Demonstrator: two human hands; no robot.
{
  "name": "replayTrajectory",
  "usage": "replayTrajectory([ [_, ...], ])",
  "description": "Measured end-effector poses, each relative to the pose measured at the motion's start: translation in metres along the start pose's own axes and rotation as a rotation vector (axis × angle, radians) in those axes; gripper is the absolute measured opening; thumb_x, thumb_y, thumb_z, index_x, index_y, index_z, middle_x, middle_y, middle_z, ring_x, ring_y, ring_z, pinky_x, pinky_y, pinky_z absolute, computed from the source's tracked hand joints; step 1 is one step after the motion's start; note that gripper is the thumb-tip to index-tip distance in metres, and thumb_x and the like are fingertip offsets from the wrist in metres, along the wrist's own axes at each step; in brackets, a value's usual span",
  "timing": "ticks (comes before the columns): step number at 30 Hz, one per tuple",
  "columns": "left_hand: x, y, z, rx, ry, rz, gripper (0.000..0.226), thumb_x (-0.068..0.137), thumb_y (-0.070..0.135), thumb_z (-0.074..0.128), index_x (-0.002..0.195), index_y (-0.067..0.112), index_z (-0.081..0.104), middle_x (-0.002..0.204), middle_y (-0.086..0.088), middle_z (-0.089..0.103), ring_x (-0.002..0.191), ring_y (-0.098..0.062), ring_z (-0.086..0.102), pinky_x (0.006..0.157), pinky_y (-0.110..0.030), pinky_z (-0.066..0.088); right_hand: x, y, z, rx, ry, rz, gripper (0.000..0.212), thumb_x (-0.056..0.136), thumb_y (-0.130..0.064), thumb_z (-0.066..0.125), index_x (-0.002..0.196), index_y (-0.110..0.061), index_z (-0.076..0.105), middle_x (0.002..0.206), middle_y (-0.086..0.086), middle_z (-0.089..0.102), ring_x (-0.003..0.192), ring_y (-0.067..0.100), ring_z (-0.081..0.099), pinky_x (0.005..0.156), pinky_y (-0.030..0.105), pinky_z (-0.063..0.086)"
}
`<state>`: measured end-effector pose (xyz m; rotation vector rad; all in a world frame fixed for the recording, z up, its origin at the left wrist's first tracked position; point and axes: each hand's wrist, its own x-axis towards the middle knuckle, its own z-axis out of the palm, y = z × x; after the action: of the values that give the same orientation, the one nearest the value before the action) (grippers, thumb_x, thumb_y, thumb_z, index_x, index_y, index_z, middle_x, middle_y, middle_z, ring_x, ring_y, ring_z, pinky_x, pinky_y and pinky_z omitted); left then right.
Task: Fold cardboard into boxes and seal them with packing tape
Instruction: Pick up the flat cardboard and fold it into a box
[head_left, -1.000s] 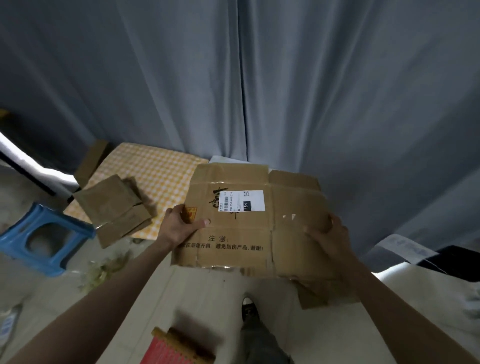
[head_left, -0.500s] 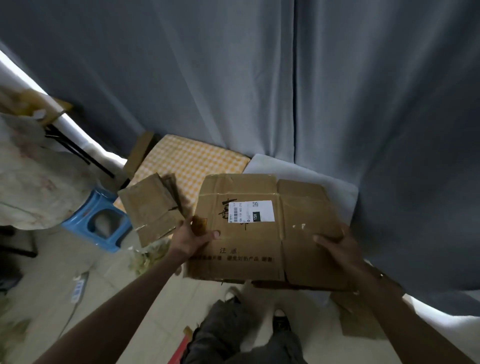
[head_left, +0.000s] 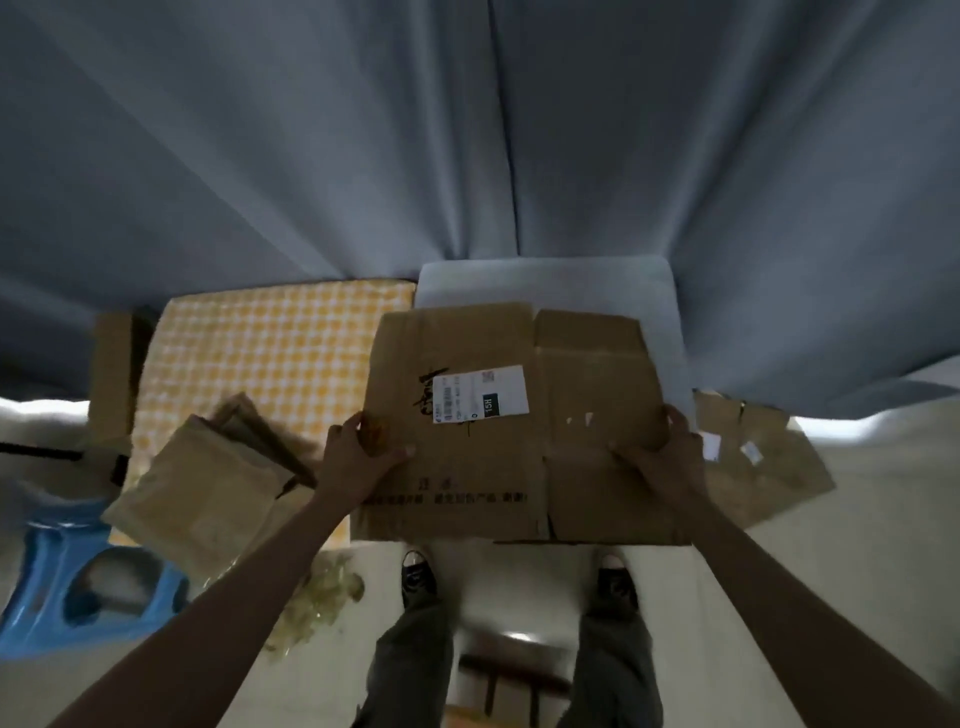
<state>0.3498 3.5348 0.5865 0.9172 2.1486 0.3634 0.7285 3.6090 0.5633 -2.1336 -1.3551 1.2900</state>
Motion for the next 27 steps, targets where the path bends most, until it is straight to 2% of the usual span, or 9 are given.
replayTrajectory([
  [3, 0.037, -0.024, 0.011, 0.033, -0.024, -0.011, 0.111, 0.064, 0.056, 0.086, 0.152, 0.017, 0.032, 0.139, -0.011, 0.040, 0.126, -0.033, 0.047, 0.102, -0.047, 0.046, 0.007, 0.017, 0.035, -0.012, 0.036, 0.035, 0.099, 0.077, -0.033, 0.085, 0.155, -0.014, 0.027, 0.153, 0.017, 0.034, 0.137, 0.037, 0.037, 0.108, 0.052, 0.039],
  [8, 0.100, -0.064, 0.055, 0.034, -0.024, -0.060, 0.115, 0.062, 0.049, 0.090, 0.154, 0.015, 0.029, 0.146, -0.013, 0.040, 0.129, -0.034, 0.047, 0.099, -0.047, 0.047, 0.041, 0.047, 0.089, -0.024, 0.082, 0.001, 0.096, 0.078, -0.033, 0.084, 0.154, -0.019, 0.025, 0.146, 0.019, 0.033, 0.129, 0.039, 0.042, 0.099, 0.047, 0.040],
  [13, 0.155, -0.092, 0.103, -0.086, -0.031, -0.131, 0.111, 0.065, 0.041, 0.091, 0.154, 0.016, 0.031, 0.148, -0.010, 0.043, 0.129, -0.033, 0.049, 0.097, -0.043, 0.048, 0.086, 0.078, 0.130, -0.057, 0.103, -0.066, 0.099, 0.080, -0.042, 0.081, 0.155, -0.019, 0.022, 0.149, 0.018, 0.032, 0.134, 0.038, 0.039, 0.110, 0.051, 0.037],
  [17, 0.184, -0.110, 0.131, -0.142, 0.034, -0.033, 0.099, 0.064, 0.034, 0.091, 0.148, 0.013, 0.041, 0.138, -0.008, 0.053, 0.115, -0.026, 0.055, 0.086, -0.036, 0.049, 0.111, 0.097, 0.151, -0.068, 0.138, -0.118, 0.099, 0.080, -0.046, 0.078, 0.156, -0.023, 0.019, 0.146, 0.015, 0.035, 0.130, 0.036, 0.043, 0.107, 0.050, 0.040],
  [19, 0.190, -0.117, 0.141, -0.138, 0.067, 0.040, 0.098, 0.055, 0.047, 0.090, 0.139, 0.015, 0.051, 0.127, -0.006, 0.057, 0.104, -0.021, 0.056, 0.083, -0.034, 0.050, 0.122, 0.103, 0.160, -0.091, 0.178, -0.147, 0.099, 0.079, -0.044, 0.079, 0.155, -0.023, 0.020, 0.141, 0.017, 0.038, 0.127, 0.038, 0.045, 0.105, 0.053, 0.042],
  [22, 0.197, -0.128, 0.151, -0.110, 0.120, 0.096, 0.102, 0.040, 0.067, 0.076, 0.126, 0.017, 0.057, 0.125, -0.009, 0.056, 0.112, -0.029, 0.057, 0.096, -0.045, 0.053, 0.135, 0.111, 0.170, -0.128, 0.226, -0.201, 0.098, 0.077, -0.045, 0.079, 0.153, -0.019, 0.023, 0.136, 0.021, 0.041, 0.127, 0.041, 0.043, 0.106, 0.051, 0.040],
  [27, 0.208, -0.140, 0.160, 0.033, 0.186, 0.168, 0.095, 0.044, 0.079, 0.068, 0.119, 0.022, 0.058, 0.123, -0.010, 0.054, 0.115, -0.033, 0.055, 0.100, -0.048, 0.049, 0.150, 0.130, 0.175, -0.194, 0.203, -0.272, 0.095, 0.081, -0.051, 0.074, 0.153, -0.016, 0.022, 0.140, 0.022, 0.039, 0.128, 0.040, 0.044, 0.102, 0.043, 0.040],
])
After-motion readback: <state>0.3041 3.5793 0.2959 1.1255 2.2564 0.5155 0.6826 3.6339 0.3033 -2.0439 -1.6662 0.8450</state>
